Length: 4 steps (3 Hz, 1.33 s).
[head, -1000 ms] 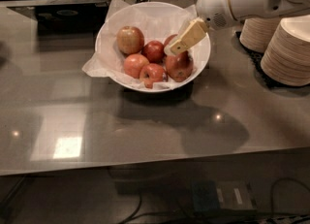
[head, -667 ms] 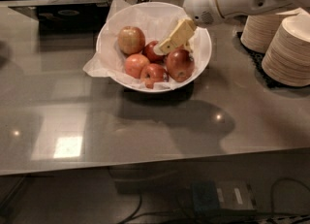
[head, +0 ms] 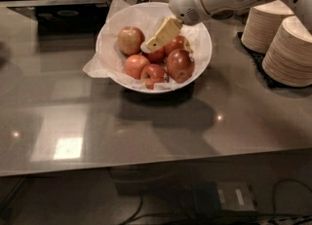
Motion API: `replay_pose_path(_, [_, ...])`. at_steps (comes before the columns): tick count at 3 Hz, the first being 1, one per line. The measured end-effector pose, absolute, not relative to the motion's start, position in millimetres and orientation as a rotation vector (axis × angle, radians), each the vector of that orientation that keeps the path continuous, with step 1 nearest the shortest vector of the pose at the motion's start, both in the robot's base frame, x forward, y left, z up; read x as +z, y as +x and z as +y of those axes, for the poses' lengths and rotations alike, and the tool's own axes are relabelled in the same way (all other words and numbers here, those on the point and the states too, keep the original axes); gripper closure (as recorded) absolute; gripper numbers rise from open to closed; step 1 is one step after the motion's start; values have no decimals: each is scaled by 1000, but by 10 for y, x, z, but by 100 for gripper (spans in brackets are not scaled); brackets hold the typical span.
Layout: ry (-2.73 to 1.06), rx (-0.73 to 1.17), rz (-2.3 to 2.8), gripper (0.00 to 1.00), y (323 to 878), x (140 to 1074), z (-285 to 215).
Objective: Pick apple from white bowl
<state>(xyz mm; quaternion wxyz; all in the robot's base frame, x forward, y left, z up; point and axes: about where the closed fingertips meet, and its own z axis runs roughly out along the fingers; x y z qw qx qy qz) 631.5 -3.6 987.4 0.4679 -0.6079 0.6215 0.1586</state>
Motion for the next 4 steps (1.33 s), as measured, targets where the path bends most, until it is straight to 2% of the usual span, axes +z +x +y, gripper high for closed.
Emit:
replay_pose_path(1, [-1521,338,1526,9,6387,9814,40])
replay_pose_path(2, [-1525,255,1534,27,6513,9695,50])
replay_pose_path(4, [-1522,183,1529,29,6645,9616,83])
